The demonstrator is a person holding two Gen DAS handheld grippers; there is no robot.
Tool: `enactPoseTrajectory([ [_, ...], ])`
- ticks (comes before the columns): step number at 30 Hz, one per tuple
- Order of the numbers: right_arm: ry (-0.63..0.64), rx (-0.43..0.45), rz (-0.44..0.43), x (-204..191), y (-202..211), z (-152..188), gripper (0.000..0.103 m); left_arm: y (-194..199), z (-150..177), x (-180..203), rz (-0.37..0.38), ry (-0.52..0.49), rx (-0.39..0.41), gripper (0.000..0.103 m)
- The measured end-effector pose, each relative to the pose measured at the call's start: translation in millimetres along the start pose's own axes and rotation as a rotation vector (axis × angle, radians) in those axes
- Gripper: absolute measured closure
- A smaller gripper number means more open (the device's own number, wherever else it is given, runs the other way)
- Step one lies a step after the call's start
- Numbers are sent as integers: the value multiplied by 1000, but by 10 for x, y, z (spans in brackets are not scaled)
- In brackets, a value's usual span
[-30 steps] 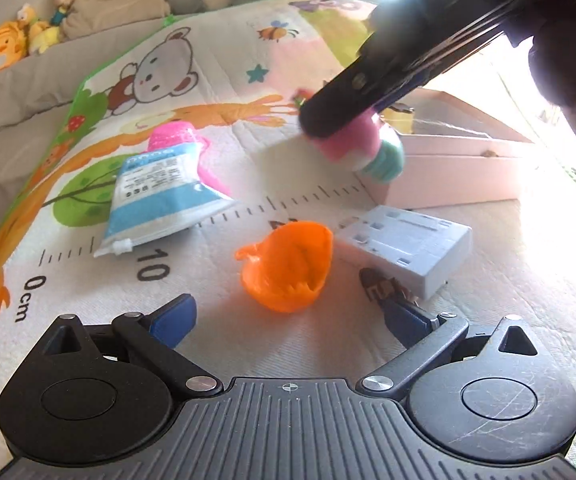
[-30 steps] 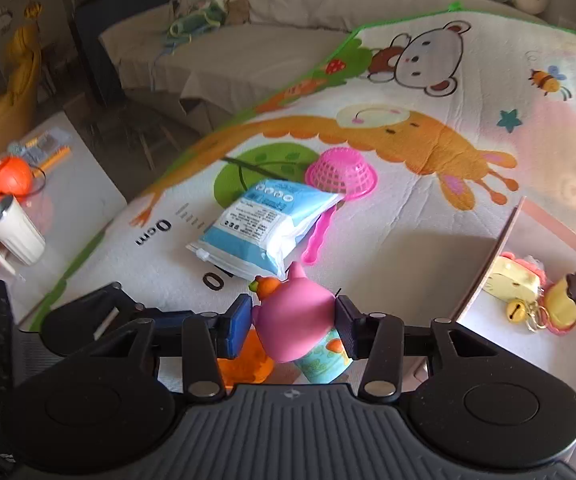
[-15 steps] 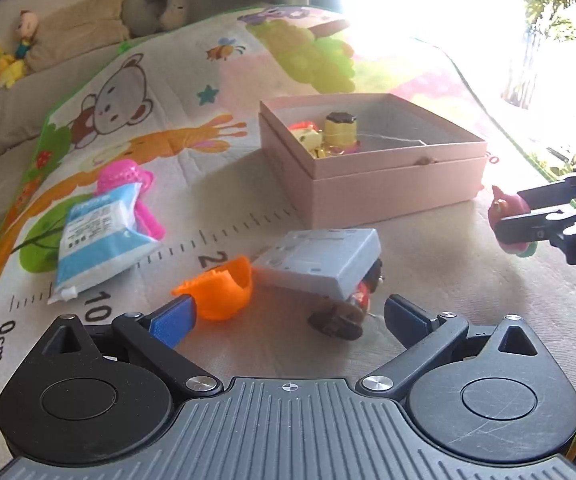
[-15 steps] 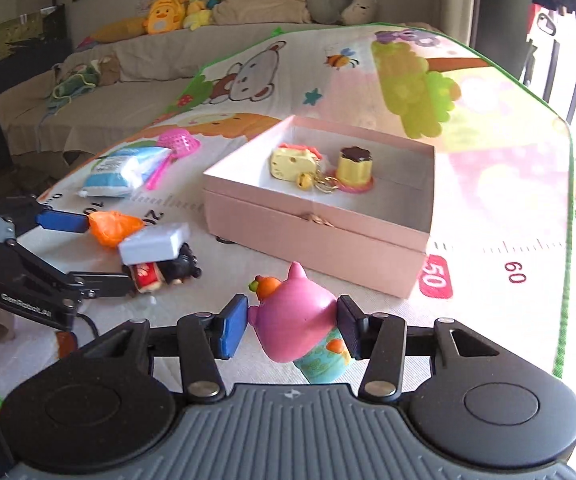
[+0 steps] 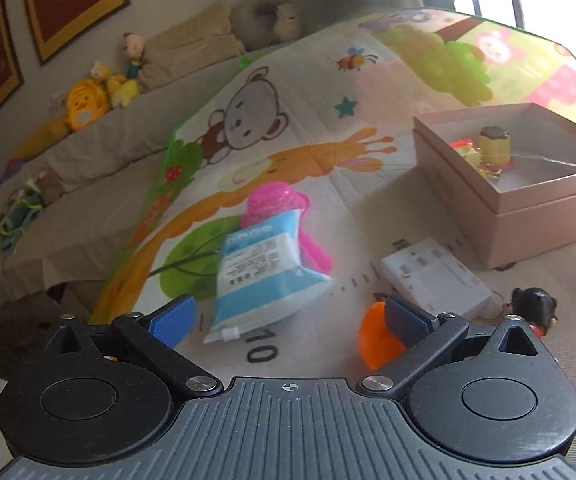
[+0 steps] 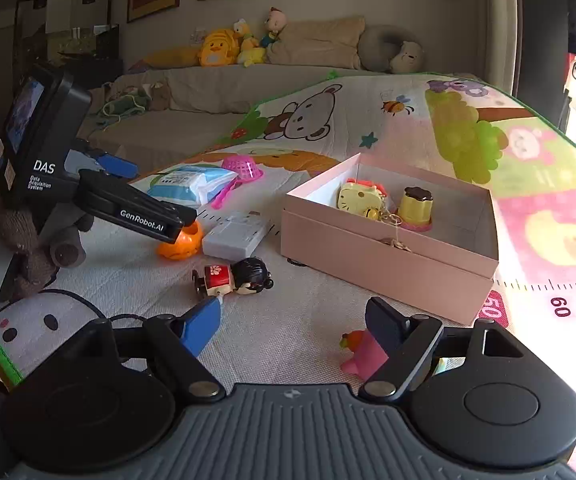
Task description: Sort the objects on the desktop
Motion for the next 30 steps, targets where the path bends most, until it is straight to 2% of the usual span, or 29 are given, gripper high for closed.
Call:
enactPoseTrajectory([
  [1, 10, -1, 6, -20, -16, 9, 22, 13, 4, -63, -12, 14, 0, 0],
  [3, 13, -7, 28, -11, -45, 32, 20, 95, 4, -116, 19, 39, 17, 0],
  [6, -3, -21, 83, 82, -94, 69, 19, 218, -6, 69, 166, 43, 46, 0],
  [9, -51, -33, 152, 270, -97, 130, 13, 265, 34, 508, 344, -5, 42, 0],
  [11, -89, -38, 183, 401, -71, 164, 9, 222, 82, 803, 415, -43, 26, 0],
  [13, -114, -38, 200, 492, -28, 191, 6, 127, 136, 1022, 437, -72, -1, 0],
  [16, -124, -39, 220, 573, -5, 226, 5, -7, 177, 1148, 404, -90, -20, 3],
  [18, -129, -46, 223, 606, -27, 243, 5, -82, 187, 1158, 400, -78, -42, 22],
  [22, -154, -74, 198, 617, -142, 248, 5, -131, 211, 1126, 389, -68, -60, 37],
  [24, -169, -96, 182, 608, -224, 238, 5, -86, 218, 1143, 396, -85, -54, 58],
  [25, -175, -112, 179, 603, -268, 238, 5, -54, 223, 1160, 398, -98, -55, 61],
  [27, -186, -142, 180, 610, -331, 250, 5, 13, 242, 1201, 428, -114, -63, 64],
  [30, -211, -179, 180, 646, -377, 283, 5, 89, 286, 1277, 481, -118, -82, 61],
])
Point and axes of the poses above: each gripper's, at about its wrist camera, not at the fingertips, and y roughly against the way its jaws point, x to its right, z to its underside, the point moved 7 cm from there along -y, roughly the way its jaws point, and after that the axes turned 13 degrees about z, right-handed, at the moved point
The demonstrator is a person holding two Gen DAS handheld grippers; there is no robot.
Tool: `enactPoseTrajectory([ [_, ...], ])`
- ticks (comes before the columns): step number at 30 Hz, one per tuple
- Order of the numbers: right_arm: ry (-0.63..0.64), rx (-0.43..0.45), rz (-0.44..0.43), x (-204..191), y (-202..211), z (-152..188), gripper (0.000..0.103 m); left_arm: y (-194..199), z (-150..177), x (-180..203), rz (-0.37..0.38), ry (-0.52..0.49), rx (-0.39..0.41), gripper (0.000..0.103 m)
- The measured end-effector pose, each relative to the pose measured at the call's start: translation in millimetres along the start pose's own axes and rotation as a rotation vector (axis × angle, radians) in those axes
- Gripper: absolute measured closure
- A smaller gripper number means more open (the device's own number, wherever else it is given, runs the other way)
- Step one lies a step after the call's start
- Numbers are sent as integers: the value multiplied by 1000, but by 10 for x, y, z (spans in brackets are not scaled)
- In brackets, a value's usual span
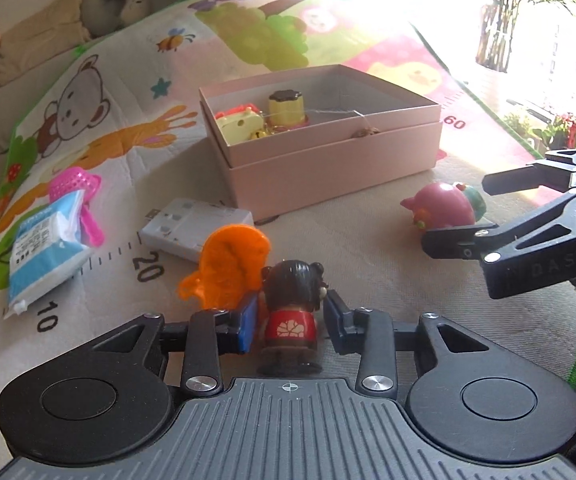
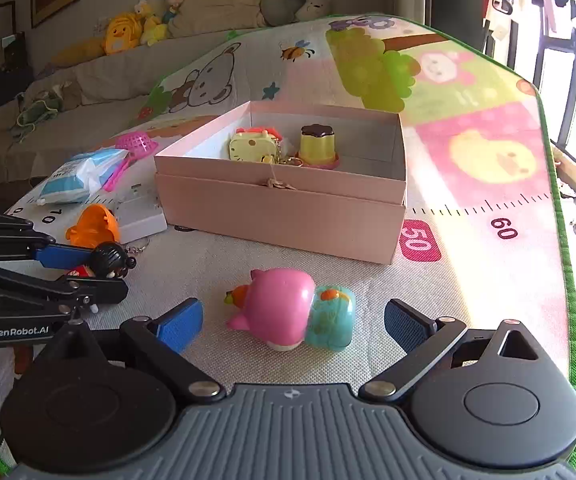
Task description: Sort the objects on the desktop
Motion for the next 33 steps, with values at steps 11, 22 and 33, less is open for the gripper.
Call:
enactPoseTrajectory([
  [11, 8, -20, 25, 1, -50, 50, 6, -12, 2, -144, -82, 0, 3, 19],
  [22, 26, -6, 34, -26, -51, 92, 6, 276, -3, -203, -42, -17, 67, 8],
  [33, 9, -19, 19, -108, -32, -38, 9, 27, 97, -92, -54, 27, -10, 37],
])
Point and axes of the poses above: each gripper's, at about its wrist camera, not at the fingertips, and y roughly against the way its jaws point, x to its right, z to its underside, the point moved 7 cm from there along -y, roughly the way its jaws point, and after that the axes turned 13 degrees about z, right-handed, at the moved point
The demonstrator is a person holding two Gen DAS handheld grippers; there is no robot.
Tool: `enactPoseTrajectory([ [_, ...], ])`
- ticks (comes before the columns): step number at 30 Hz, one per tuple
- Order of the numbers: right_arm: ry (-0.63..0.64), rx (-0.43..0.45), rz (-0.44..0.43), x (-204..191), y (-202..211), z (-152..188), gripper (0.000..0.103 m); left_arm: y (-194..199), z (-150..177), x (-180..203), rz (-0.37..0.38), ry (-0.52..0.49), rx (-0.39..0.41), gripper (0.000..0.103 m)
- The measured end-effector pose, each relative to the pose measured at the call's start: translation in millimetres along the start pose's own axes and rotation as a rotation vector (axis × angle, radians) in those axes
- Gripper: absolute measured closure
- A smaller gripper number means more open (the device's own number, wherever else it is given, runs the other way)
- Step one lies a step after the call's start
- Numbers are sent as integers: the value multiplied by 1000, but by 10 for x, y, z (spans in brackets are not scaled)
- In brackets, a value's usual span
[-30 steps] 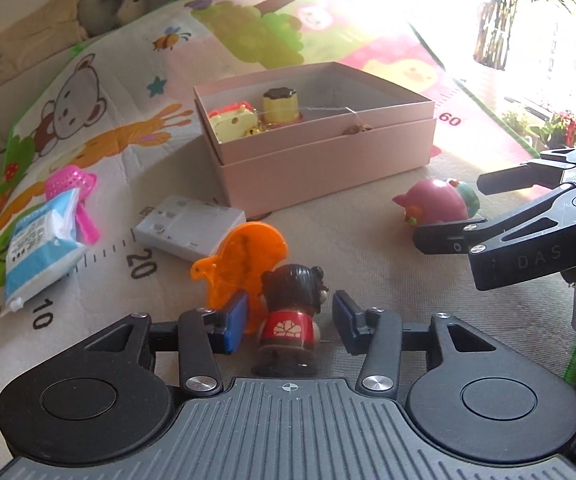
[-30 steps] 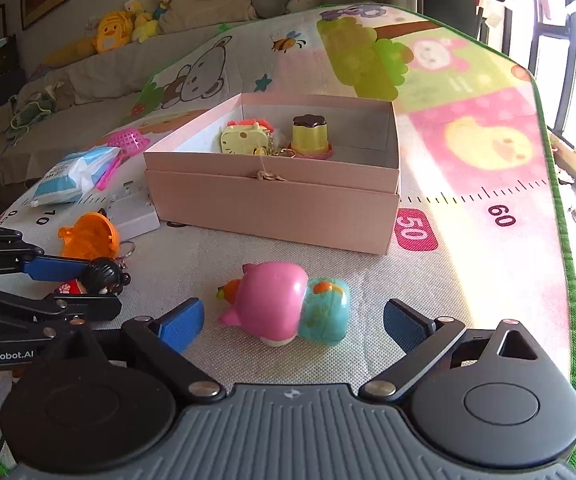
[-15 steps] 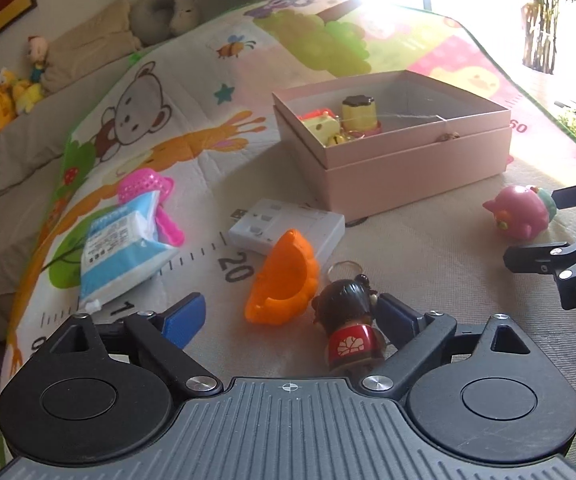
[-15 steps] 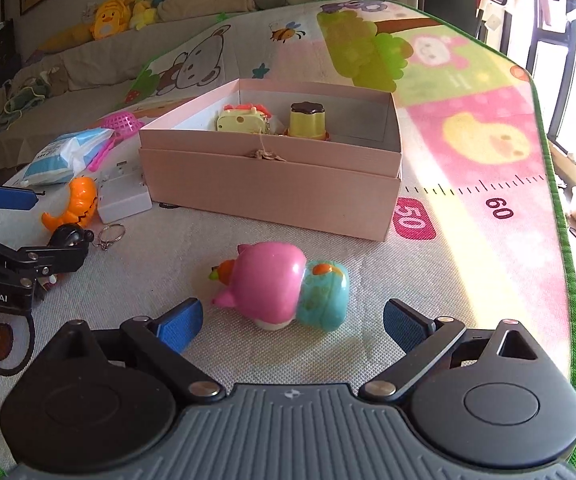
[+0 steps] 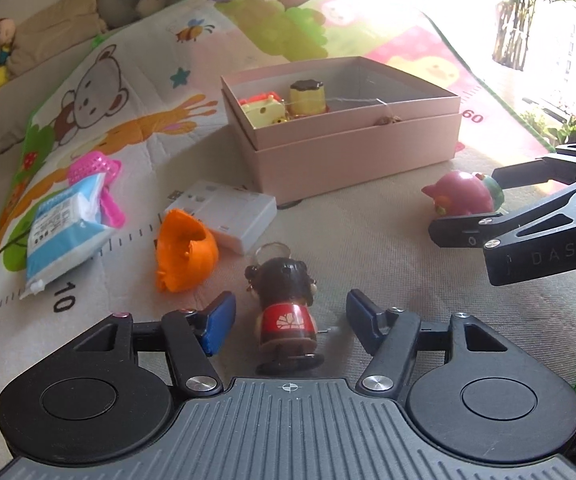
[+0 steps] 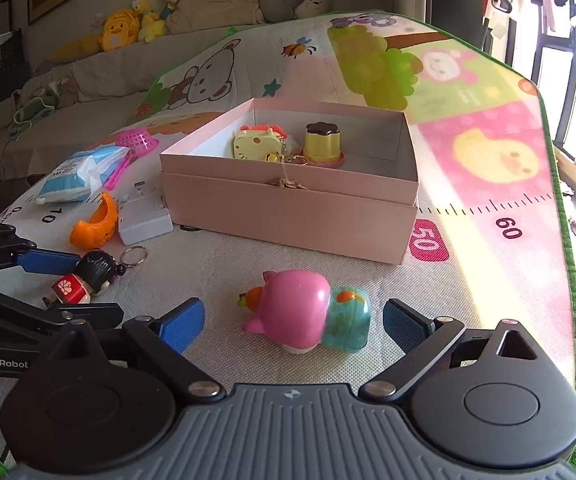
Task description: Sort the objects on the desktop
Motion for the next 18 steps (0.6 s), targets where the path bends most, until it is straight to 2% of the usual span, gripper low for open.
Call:
enactPoseTrajectory([
  [2, -20, -40, -4, 28, -70, 19, 16, 12, 9, 14, 2, 1, -1, 40],
  [4, -21, -41, 2, 45, -67, 29, 33, 37, 18, 49, 15, -8, -2, 52],
  [5, -14, -44, -10, 40, -43, 29, 37, 53, 18, 65, 16, -11, -1, 67],
  [6, -9, -40, -26, 36, -4, 29, 38, 74, 16, 79, 15, -17, 3, 69],
  [10, 72, 9, -79, 23, 292, -11, 42, 266, -76, 170, 22, -68, 53, 70],
  [13, 89, 120, -135, 151, 742, -291, 43, 534, -373, 205, 33, -110, 143, 70],
  [16, 32, 279, -112, 413, 1169, -794, 42, 790, -858, 222, 8, -168, 277, 70],
  [18, -8, 354, -95, 571, 1307, -1099, 42, 858, -1131, 234, -11, -195, 346, 70],
])
Point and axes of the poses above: each gripper's, at about its wrist camera, not at the fingertips, and y roughly against the way its jaws point, x to its right, z to its underside, the point moved 7 cm from there along -y, roughly the way its jaws point, and after that the axes turned 13 degrees about z, right-handed, at the moved point
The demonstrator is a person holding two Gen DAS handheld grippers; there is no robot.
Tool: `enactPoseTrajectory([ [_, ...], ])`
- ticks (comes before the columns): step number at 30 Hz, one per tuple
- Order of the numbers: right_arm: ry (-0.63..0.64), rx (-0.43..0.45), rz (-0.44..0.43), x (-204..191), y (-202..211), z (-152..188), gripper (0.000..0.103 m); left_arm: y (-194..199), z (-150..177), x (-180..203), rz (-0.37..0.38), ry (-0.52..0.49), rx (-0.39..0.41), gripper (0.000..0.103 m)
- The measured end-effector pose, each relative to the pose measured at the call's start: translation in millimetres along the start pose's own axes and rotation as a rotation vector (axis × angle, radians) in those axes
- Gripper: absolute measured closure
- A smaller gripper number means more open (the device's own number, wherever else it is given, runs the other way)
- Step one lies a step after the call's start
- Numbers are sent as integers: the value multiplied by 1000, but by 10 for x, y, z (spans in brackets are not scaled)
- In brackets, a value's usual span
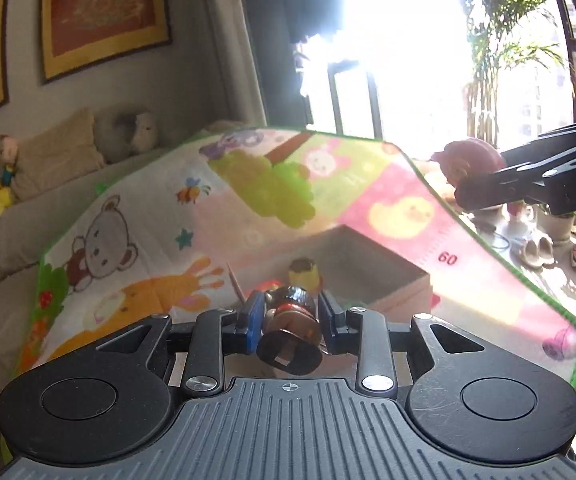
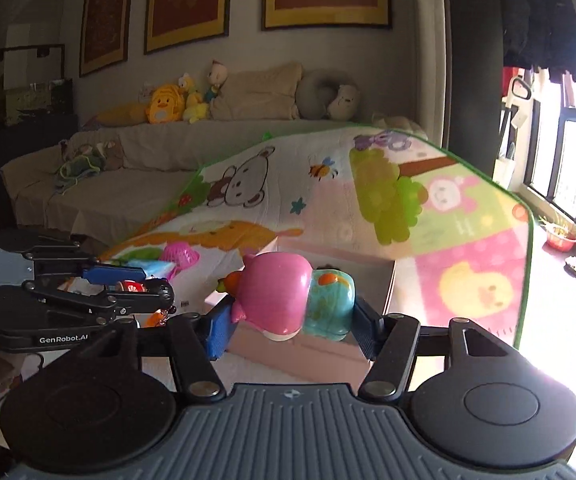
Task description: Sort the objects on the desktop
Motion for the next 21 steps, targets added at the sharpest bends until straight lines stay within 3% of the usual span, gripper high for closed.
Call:
enactPoseTrajectory([
  [2, -12, 42, 43, 102, -110, -240, 42, -157, -261, -27, -2, -25, 46, 70],
  [5, -37, 9, 57, 162, -454, -383, 42, -507, -456, -59, 8, -25, 67, 68],
  [7, -41, -27, 62, 162, -779, -387, 40, -763, -480, -125, -2, -6, 62, 64],
  [8, -41, -54, 73, 162, -933, -359, 38, -894, -443, -191, -12, 13, 38, 56],
  [10, -61, -100, 109, 197, -1159, -267, 36, -979, -330, -281, -25, 47, 1, 47],
  [14, -62, -126, 106, 209, -1214, -35, 36, -762, 152, -411, -27, 95, -57, 19],
  [21, 56, -156, 37, -198, -1063, 387, 35, -478, 969, -594, -86, 177, -199, 11],
])
Point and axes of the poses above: each gripper's, at about its wrist camera, not at the fingertips, and y roughly against the way its jaws point, x to its right, z to its underside, the point moved 7 cm from there along -y, roughly the way its jaws point, and after that the axes turned 13 degrees about z, right-handed, at the moved point
